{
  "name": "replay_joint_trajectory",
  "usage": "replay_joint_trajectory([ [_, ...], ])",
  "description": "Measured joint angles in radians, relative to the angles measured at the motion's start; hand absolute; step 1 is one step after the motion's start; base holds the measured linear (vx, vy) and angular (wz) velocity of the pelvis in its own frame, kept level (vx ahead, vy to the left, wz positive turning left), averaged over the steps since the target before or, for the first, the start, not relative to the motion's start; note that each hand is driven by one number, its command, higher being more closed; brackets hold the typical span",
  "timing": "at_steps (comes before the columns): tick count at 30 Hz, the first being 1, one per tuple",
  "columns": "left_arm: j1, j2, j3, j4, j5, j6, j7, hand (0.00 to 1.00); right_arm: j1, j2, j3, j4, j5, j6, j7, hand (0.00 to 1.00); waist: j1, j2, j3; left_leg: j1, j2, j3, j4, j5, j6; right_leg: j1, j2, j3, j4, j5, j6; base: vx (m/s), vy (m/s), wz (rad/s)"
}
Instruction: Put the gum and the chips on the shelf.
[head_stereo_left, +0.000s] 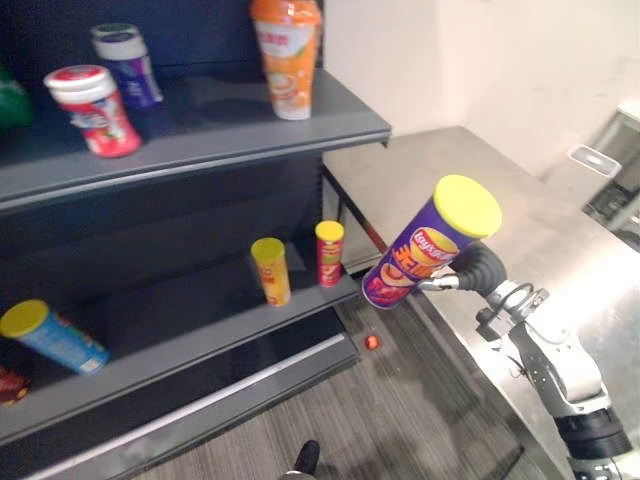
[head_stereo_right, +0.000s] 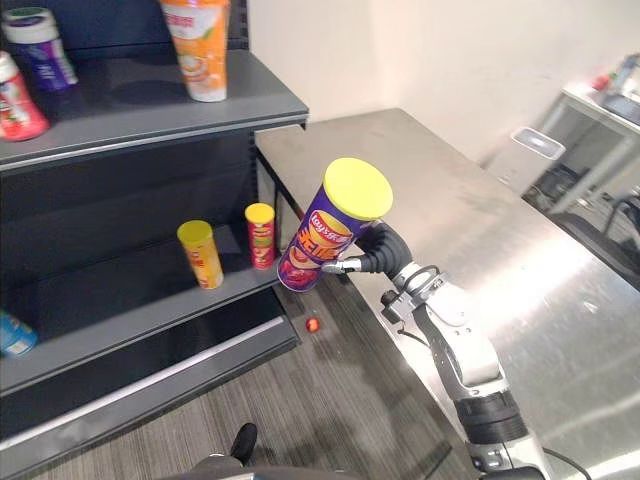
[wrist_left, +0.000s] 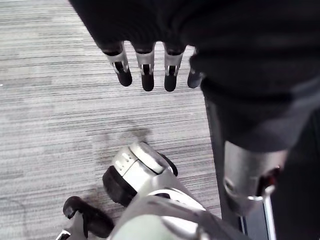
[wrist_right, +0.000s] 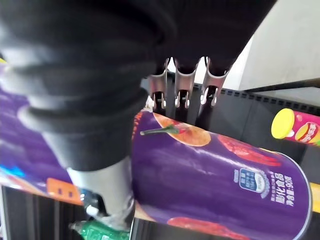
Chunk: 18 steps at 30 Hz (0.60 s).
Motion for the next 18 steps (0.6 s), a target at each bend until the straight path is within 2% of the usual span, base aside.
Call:
replay_joint_trajectory([
  [1,0.000,-0.011,0.012,0.000,-0.020,-0.007,0.000,0.00,-0.004,0.005,0.000,0.000,0.001,-0.015,0.008,1.00,0.012,0.012,0.010,-0.001,0.002,-0.023,-0.002,-0.004,0.004,0.009,0.007,-0.019,0.001,-0.004,-0.005,-0.07,-0.045,0.37],
  [3,0.001,-0.027,0.038,-0.001,-0.055,-0.021,0.001,0.00,-0.005,0.006,0.000,-0.002,0.000,-0.017,0.018,1.00,0.019,0.024,0.019,-0.021,0.009,-0.020,-0.003,-0.006,0.006,0.012,0.014,-0.050,-0.003,-0.014,-0.005,-0.10,-0.053,0.53],
  [4,0.002,-0.029,0.042,0.001,-0.076,-0.025,0.001,0.00,-0.005,0.012,0.000,-0.004,0.000,-0.016,0.018,1.00,0.011,0.029,0.021,-0.033,0.016,0.012,-0.003,-0.021,0.031,0.024,0.015,-0.088,-0.017,-0.016,-0.006,-0.12,-0.073,1.04],
  [5,0.001,-0.028,0.061,0.001,-0.078,-0.025,0.001,0.00,-0.002,0.023,-0.001,-0.003,-0.001,-0.012,0.018,1.00,-0.004,0.022,0.021,-0.047,0.025,0.102,0.001,-0.063,0.090,0.048,0.004,-0.142,-0.054,0.004,-0.005,-0.08,-0.054,1.12],
  [6,-0.002,-0.029,0.070,0.003,-0.076,-0.025,0.000,0.00,-0.003,0.025,-0.004,-0.005,-0.001,-0.009,0.017,1.00,-0.010,0.015,0.023,-0.052,0.031,0.152,0.011,-0.073,0.106,0.059,-0.009,-0.173,-0.071,0.013,-0.006,-0.05,0.018,1.31],
  [7,-0.014,-0.029,0.078,0.005,-0.074,-0.026,0.000,0.00,-0.003,0.029,-0.026,-0.006,-0.001,-0.004,0.014,1.00,-0.016,0.016,0.035,-0.087,0.050,0.257,0.100,-0.075,0.109,0.077,-0.026,-0.229,-0.065,0.015,-0.006,-0.02,0.045,1.01],
  [8,-0.013,-0.030,0.078,0.005,-0.073,-0.026,-0.001,0.00,-0.002,0.034,-0.034,-0.006,-0.002,0.000,0.012,1.00,-0.014,0.022,0.036,-0.097,0.060,0.304,0.145,-0.075,0.110,0.084,-0.030,-0.245,-0.059,0.015,-0.006,0.02,0.056,0.92],
  [9,-0.002,-0.038,0.078,0.006,-0.068,-0.025,-0.003,0.00,-0.003,0.038,-0.044,-0.005,-0.003,0.006,0.013,1.00,-0.001,0.033,0.033,-0.101,0.078,0.370,0.213,-0.074,0.114,0.084,-0.033,-0.257,-0.037,0.003,0.002,0.08,0.040,0.66],
  [10,0.010,-0.042,0.078,0.006,-0.066,-0.023,-0.006,0.00,-0.002,0.039,-0.056,-0.004,-0.002,0.006,0.017,1.00,-0.001,0.044,0.028,-0.100,0.066,0.372,0.209,-0.082,0.108,0.077,-0.036,-0.256,-0.002,-0.021,0.008,0.07,0.057,0.58],
  [12,0.024,-0.047,0.078,0.001,-0.070,-0.021,-0.005,0.00,-0.002,0.039,-0.056,-0.004,-0.002,0.018,0.027,1.00,-0.005,0.043,0.026,-0.097,0.039,0.347,0.185,-0.074,0.113,0.077,-0.049,-0.228,0.001,-0.034,0.011,0.01,0.106,0.54],
  [14,0.029,-0.057,0.091,0.002,-0.073,-0.013,0.000,0.00,0.002,0.039,-0.052,-0.004,-0.002,0.024,0.046,1.00,-0.007,0.053,0.025,-0.093,0.030,0.370,0.160,-0.089,0.096,0.081,-0.057,-0.228,-0.007,-0.037,0.012,-0.01,0.095,0.39],
  [15,0.024,-0.057,0.102,0.006,-0.070,-0.013,-0.001,0.00,0.013,0.039,-0.052,-0.004,-0.001,0.024,0.048,1.00,-0.016,0.042,0.022,-0.087,0.032,0.435,0.156,-0.142,0.079,0.098,-0.070,-0.235,-0.037,-0.028,0.024,0.03,0.104,0.42],
  [16,0.011,-0.053,0.113,0.019,-0.065,-0.013,0.000,0.00,0.033,0.039,-0.054,-0.005,-0.001,0.024,0.048,1.00,-0.020,0.018,0.025,-0.098,0.046,0.489,0.210,-0.147,0.133,0.105,-0.105,-0.244,-0.049,-0.019,0.034,0.05,0.120,0.33],
  [17,0.009,-0.053,0.118,0.020,-0.065,-0.011,-0.001,0.00,0.037,0.040,-0.055,-0.005,-0.001,0.026,0.048,1.00,-0.020,0.033,0.021,-0.110,0.061,0.487,0.256,-0.125,0.162,0.104,-0.110,-0.251,-0.033,-0.018,0.042,0.08,0.079,0.18],
  [18,0.028,-0.062,0.117,0.019,-0.061,-0.009,-0.001,0.00,0.045,0.038,-0.056,-0.007,-0.001,0.030,0.047,1.00,-0.027,0.066,0.010,-0.097,0.069,0.448,0.240,-0.126,0.078,0.105,-0.098,-0.245,-0.005,-0.030,0.059,0.09,0.044,0.29],
])
